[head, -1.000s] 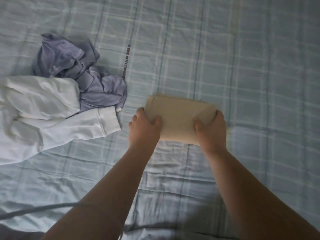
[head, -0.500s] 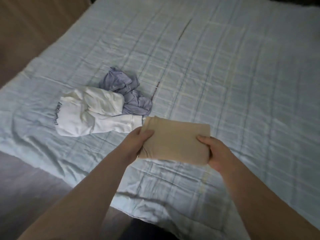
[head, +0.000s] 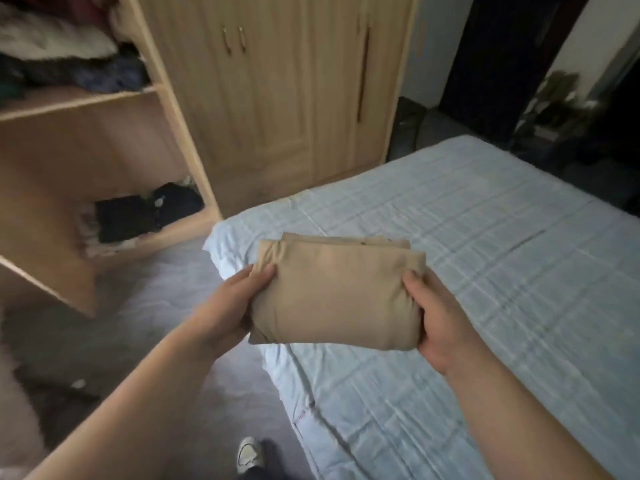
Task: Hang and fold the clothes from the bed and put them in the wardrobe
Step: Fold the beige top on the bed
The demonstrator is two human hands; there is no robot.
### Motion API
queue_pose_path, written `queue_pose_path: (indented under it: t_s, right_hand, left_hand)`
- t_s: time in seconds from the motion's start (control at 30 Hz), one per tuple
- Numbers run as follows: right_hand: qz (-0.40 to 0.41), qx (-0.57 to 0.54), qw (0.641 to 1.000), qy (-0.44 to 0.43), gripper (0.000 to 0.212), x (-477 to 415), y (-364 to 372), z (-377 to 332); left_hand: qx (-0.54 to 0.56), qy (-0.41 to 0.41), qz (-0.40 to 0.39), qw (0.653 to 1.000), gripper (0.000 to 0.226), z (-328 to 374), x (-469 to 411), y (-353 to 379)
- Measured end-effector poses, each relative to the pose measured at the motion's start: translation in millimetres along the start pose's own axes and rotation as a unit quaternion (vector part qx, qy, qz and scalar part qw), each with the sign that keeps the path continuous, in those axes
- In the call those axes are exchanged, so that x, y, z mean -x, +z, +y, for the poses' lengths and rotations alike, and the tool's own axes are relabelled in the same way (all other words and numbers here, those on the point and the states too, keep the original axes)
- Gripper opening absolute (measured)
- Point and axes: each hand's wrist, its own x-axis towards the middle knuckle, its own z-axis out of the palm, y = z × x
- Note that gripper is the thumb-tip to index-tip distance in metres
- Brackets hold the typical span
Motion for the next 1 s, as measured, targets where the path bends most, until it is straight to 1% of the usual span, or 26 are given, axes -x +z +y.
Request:
queue_pose_path:
  t_s: [0.07,0.1,0.13,0.17,0.23,0.37,0.5,0.63,0.7,0.8,0.9,1.0]
  right_hand:
    - [-0.047,0.053,0.997,-0.015,0.03,-28.8,82.6,4.2]
    - [-0.036,0.057,0.997,-0.027,0.027,-33.2,88.3,3.0]
    - [-0.035,0.067,0.996,-0.037,0.025,-42.0,108.2,3.6]
    - [-0.049,0.086,0.994,-0.044,0.023,-53.0,139.9,8.1]
    - [-0.069,0.115,0.989,-0.057,0.021,-74.9,200.9,20.2]
    - [-0.139,0.151,0.975,-0.089,0.02,-116.8,324.8,42.4]
    - [-0.179,0.159,0.964,-0.118,0.018,-163.0,446.6,64.0]
    - [-0.195,0.179,0.956,-0.123,0.017,-211.1,538.4,84.5]
    - [-0.201,0.189,0.953,-0.122,0.022,-234.8,570.6,90.6]
    - [-0.208,0.206,0.949,-0.119,0.017,-275.5,606.3,97.2]
    - [-0.199,0.241,0.941,-0.127,0.018,-327.3,635.1,105.0]
    - [-0.186,0.263,0.935,-0.15,0.011,-388.5,668.4,111.0]
  left_hand:
    - [0.041,0.054,0.094,0.993,0.034,23.3,22.0,-60.8]
    - [0.043,0.064,0.105,0.991,0.029,28.7,21.9,-59.1]
    - [0.042,0.072,0.137,0.987,0.025,36.5,25.9,-70.7]
    - [0.051,0.084,0.186,0.978,0.023,43.9,32.5,-93.7]
    - [0.059,0.104,0.253,0.96,0.023,56.8,41.9,-140.5]
    - [0.067,0.175,0.345,0.92,0.021,86.3,53.3,-242.8]
    - [0.052,0.221,0.387,0.894,0.033,127.3,55.7,-347.9]
    - [0.056,0.236,0.401,0.883,0.032,167.4,45.3,-431.4]
    - [0.048,0.241,0.403,0.882,0.032,186.4,31.5,-463.2]
    - [0.02,0.222,0.419,0.88,0.021,210.7,-0.8,-503.5]
    - [0.009,0.215,0.426,0.879,0.021,234.1,-45.2,-539.1]
    - [-0.016,0.218,0.444,0.869,0.021,260.5,-97.5,-573.4]
